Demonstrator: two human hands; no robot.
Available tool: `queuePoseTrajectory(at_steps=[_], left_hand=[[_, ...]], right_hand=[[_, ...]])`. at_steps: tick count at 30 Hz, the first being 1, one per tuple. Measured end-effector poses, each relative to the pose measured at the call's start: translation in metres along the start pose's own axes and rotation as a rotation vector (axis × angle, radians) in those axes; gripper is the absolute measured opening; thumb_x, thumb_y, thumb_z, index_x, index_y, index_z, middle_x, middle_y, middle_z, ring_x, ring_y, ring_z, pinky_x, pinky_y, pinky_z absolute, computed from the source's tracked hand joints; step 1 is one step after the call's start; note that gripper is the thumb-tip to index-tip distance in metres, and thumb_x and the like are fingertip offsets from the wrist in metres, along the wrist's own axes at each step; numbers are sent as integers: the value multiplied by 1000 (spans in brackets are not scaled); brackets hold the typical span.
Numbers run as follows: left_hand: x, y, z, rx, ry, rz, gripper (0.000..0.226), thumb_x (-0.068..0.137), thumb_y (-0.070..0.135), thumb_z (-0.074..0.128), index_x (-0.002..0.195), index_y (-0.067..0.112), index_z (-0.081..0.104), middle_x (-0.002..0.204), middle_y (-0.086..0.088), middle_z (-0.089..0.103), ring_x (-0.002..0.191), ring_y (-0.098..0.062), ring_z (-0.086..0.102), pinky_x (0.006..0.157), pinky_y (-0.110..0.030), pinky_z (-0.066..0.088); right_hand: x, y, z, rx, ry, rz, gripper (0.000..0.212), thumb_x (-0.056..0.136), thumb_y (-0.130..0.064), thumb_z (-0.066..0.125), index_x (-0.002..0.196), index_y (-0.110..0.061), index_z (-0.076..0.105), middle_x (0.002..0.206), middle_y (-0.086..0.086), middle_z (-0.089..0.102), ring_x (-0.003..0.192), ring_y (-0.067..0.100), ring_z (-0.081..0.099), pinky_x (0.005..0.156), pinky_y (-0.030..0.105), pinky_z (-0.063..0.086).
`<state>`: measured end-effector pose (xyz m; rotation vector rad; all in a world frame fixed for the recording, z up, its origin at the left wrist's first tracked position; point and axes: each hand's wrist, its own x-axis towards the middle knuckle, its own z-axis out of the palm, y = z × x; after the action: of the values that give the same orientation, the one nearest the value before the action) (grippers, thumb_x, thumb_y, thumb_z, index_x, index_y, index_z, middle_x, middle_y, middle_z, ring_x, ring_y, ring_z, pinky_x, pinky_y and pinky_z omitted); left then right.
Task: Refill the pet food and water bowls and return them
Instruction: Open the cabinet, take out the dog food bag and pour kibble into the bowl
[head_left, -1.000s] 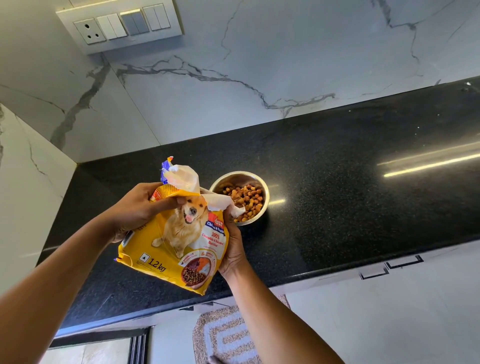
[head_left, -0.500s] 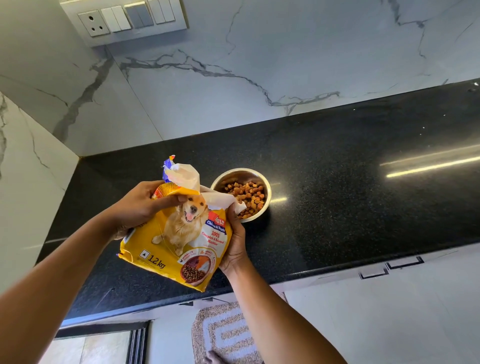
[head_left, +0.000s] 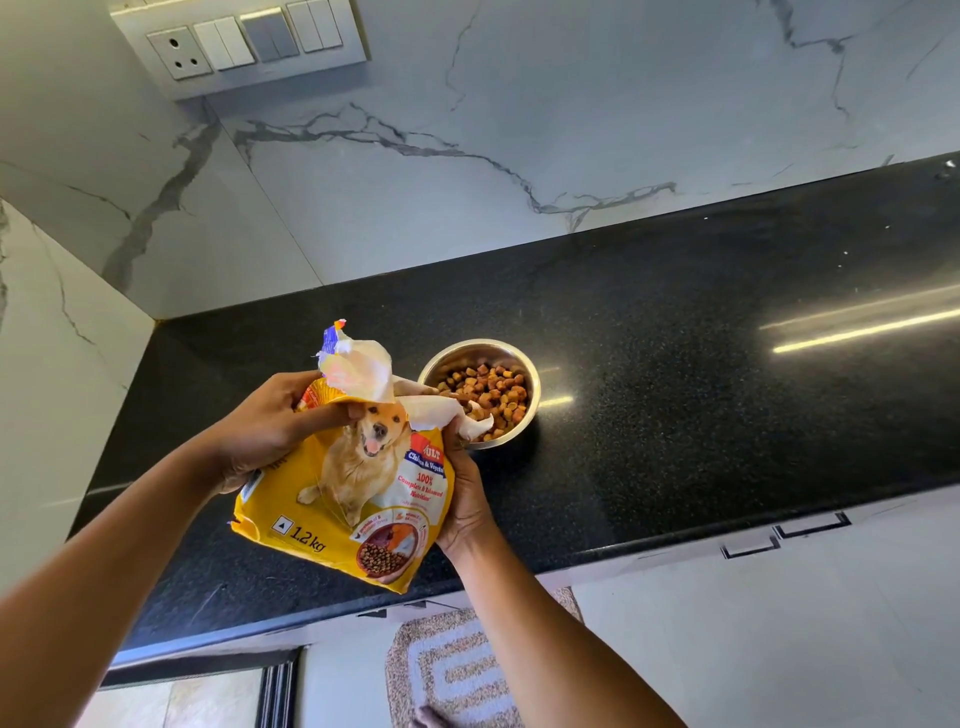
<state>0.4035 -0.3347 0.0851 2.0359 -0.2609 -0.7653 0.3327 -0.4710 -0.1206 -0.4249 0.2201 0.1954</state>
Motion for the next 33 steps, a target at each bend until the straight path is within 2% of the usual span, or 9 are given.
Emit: queuePoseTrajectory(at_steps=[3,6,8,11,13,20,28,30,33], left_hand=[[1,0,-1,6,8,-1,99,27,81,82,112,32,66,99,6,79,89,-20,77,67,-33,61],[1,1,-3,9,18,-10,101,27,82,81,114,33,65,99,5,78,89,-21,77,68,-35,62],[2,2,-4,11,21,-7,102,26,82,81,114,32,65,98,5,78,88,-21,77,67,-34,62],[3,7,-5,8,26,-8,101,27,81,82,114,32,66,99,2,79,88,-24,78,70,-40,62],[5,9,-7,12,31,-19,101,26,81,82,114,32,67,98,2,79,87,-25,78,71,-42,62],[8,16,-8,38,34,-60,106,18,84,80,110,34,66,91,5,79,81,-21,78,64,-37,61],[11,20,-2,56,14,-54,107,18,83,80,112,33,65,93,3,79,82,-23,78,65,-37,61],[11,20,-1,55,17,-54,107,18,83,80,111,33,65,92,3,79,82,-23,78,65,-38,61],[12,20,-2,50,25,-48,107,19,83,80,112,33,66,94,2,79,83,-24,78,68,-41,62]], right_hand=[[0,0,0,38,10,16,67,91,-60,66,140,-15,63,137,15,66,125,36,63,106,57,50],[1,0,-1,91,6,35,62,100,-60,46,140,-16,65,136,15,67,123,35,65,106,56,51],[0,-1,2,103,-6,36,69,101,-62,46,149,-14,55,144,18,59,128,37,60,114,62,40],[-1,-3,9,129,-67,54,86,100,-66,46,163,-10,29,159,24,32,140,44,40,124,69,11],[0,-6,11,167,-92,64,88,100,-67,42,164,-10,23,162,26,24,146,47,25,125,69,5],[0,-10,18,208,-86,13,85,100,-65,49,162,-11,32,160,26,30,145,47,25,126,69,4],[-1,-9,13,215,-92,11,85,99,-66,51,162,-11,34,169,29,18,148,48,25,125,71,5],[-2,-9,12,206,-96,9,84,100,-66,49,162,-11,33,168,29,21,147,48,26,125,70,5],[-3,-11,11,185,-88,10,83,101,-66,44,162,-11,33,159,24,37,141,44,39,126,68,7]])
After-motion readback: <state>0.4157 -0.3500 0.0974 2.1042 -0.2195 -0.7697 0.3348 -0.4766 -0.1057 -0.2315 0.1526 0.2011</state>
